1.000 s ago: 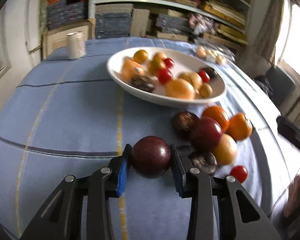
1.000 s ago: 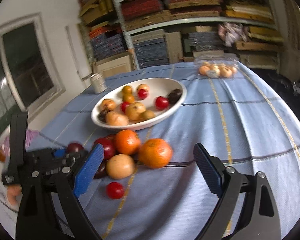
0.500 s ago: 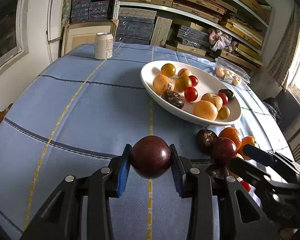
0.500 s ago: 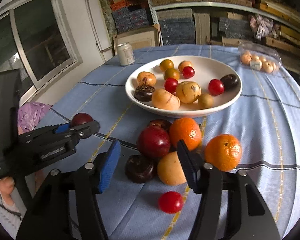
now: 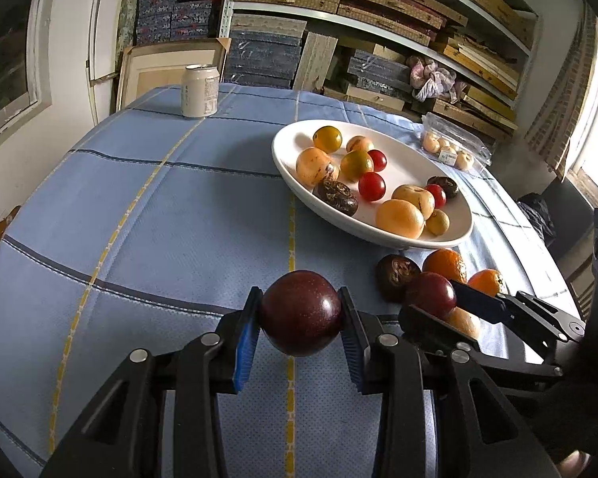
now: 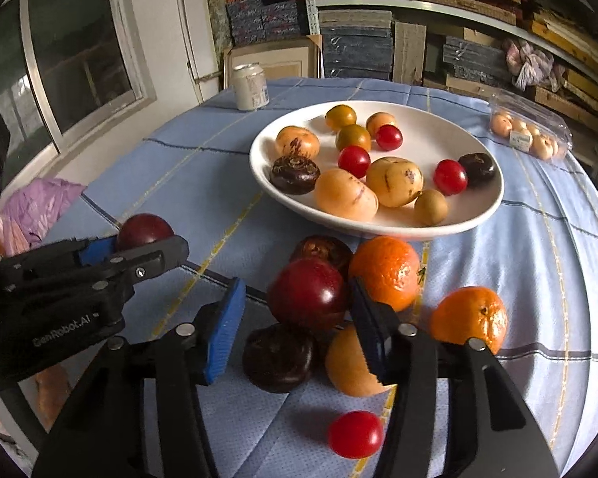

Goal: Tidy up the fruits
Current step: 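Close the left tool on the dark red plum and lift it while the right tool grasps a red apple, then carry the plum onto the plate and open the left tool while the right tool releases the apple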

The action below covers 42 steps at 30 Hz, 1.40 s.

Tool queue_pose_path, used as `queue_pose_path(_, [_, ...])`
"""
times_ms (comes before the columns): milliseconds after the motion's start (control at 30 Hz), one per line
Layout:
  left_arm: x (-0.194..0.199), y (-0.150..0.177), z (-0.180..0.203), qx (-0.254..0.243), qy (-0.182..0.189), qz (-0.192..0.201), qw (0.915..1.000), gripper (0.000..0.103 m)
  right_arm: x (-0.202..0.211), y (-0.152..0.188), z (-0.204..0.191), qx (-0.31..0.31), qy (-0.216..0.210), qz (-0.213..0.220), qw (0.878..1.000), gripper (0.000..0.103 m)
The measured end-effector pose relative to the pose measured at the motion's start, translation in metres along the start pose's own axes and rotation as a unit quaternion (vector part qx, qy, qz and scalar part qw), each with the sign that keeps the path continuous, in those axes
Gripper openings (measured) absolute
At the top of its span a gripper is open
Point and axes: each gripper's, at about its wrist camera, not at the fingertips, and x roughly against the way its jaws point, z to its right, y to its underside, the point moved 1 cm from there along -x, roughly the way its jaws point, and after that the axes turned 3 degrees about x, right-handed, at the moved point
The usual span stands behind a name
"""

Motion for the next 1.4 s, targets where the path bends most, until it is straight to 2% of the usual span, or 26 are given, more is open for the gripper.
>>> queue_pose_path(67, [-0.002,0.001,0.001,-0.002,-0.002,-0.003,1.0000,0.038,-0.007,0.001,0.001,0.000,0.001,-0.011,1.000,0.041])
queue_pose_path(400, [-0.009,0.002,-0.001,0.001,-0.003,-0.015,0.9999,0.038,-0.005,0.004,0.012,-0.017,-0.027,-0.002,1.000,0.040])
queue_pose_path(567, [-0.003,0.000,0.004,-0.008,0.005,-0.002,1.0000,0.038,0.029,0.005,0.025,-0.044,-0.051,0.041,0.997,0.040])
queue_pose_path(700, [-0.002,-0.019,0.014,-0.018,0.006,0.001,0.9998,0.038,0.059,-0.004,0.050,-0.063,-0.043,0.074,0.994,0.040])
queue_pose_path(933, [-0.017,-0.084,0.049,-0.040,0.000,0.029,0.9988,0.038,0.082,-0.058,0.102,-0.086,-0.012,0.119,0.989,0.040])
queue_pose_path(1133, [-0.059,-0.118,0.070,-0.047,-0.014,0.029,0.9984,0.038,0.052,-0.098,0.133,-0.103,-0.001,0.115,0.988,0.040])
queue_pose_path(1400, [-0.111,-0.137,0.068,-0.049,-0.040,0.013,0.9979,0.038,-0.017,-0.120,0.147,-0.096,0.016,0.061,0.993,0.040])
